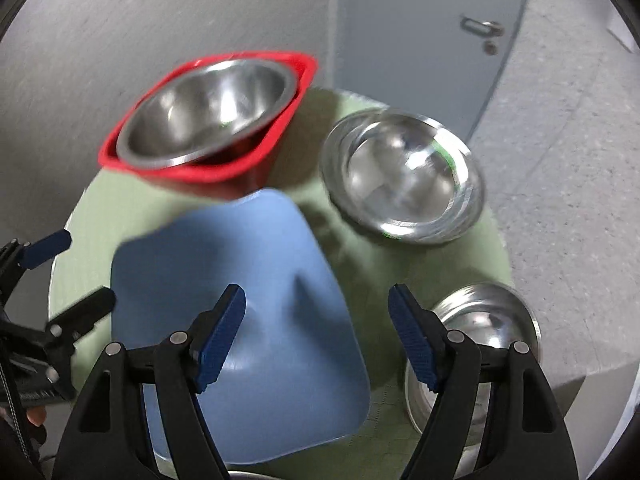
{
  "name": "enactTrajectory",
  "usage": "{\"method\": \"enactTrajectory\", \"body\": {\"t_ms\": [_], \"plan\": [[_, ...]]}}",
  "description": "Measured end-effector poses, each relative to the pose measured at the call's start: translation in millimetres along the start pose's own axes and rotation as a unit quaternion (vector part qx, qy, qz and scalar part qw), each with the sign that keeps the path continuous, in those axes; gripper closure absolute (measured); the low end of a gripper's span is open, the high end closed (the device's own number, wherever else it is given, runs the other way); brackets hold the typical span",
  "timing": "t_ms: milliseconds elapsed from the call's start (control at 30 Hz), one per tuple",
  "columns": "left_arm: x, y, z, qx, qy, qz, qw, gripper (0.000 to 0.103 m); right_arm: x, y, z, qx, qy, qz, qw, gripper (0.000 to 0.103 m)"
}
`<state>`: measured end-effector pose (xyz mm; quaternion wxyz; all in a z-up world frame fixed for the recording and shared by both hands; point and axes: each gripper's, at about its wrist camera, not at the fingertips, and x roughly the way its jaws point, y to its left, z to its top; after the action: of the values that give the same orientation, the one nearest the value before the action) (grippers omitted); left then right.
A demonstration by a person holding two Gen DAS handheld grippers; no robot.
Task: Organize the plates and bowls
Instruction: 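Grasp the edge of the light-blue square plate with the right tool, then carry the blue plate onto the bowl in the red basket and release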
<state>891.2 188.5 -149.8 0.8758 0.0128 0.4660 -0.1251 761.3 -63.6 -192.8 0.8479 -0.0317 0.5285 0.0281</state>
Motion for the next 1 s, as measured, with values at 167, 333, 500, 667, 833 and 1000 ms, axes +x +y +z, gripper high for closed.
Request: {"method": "enactTrajectory", "body": {"t_ms": [167, 333, 500, 667, 833, 1000], "plan": [[14.7, -21.2, -17.3, -0.045, 0.028, 0.018, 0.9984, 0.028, 17.7, -4.6, -8.5, -0.041, 0.019, 0.027, 0.999, 0.027], [23.7, -32.3, -27.5, -0.084, 0.056, 0.001, 0.9949, 0.061, 37.0, -8.1, -17.0, -0.07, 0.042, 0.042, 0.996, 0.034], [24.9, -35.8, -22.0, -0.091, 0.054, -0.01, 0.9944, 0.081, 44.1, -7.5, -19.9, -0.09, 0.055, 0.061, 0.993, 0.064], [14.0, -24.5, -22.9, -0.09, 0.04, -0.006, 0.9952, 0.086, 39.8, -13.5, -17.5, -0.088, 0.053, 0.081, 0.991, 0.073], [-16.2, -24.1, -13.3, -0.074, 0.01, -0.004, 0.9972, 0.086, 16.7, -12.8, -13.1, -0.09, 0.033, 0.093, 0.991, 0.075], [-45.3, -15.8, 3.7, -0.062, -0.018, -0.023, 0.9977, 0.086, -23.0, -14.7, 2.6, -0.094, -0.004, 0.095, 0.991, 0.076]]}}
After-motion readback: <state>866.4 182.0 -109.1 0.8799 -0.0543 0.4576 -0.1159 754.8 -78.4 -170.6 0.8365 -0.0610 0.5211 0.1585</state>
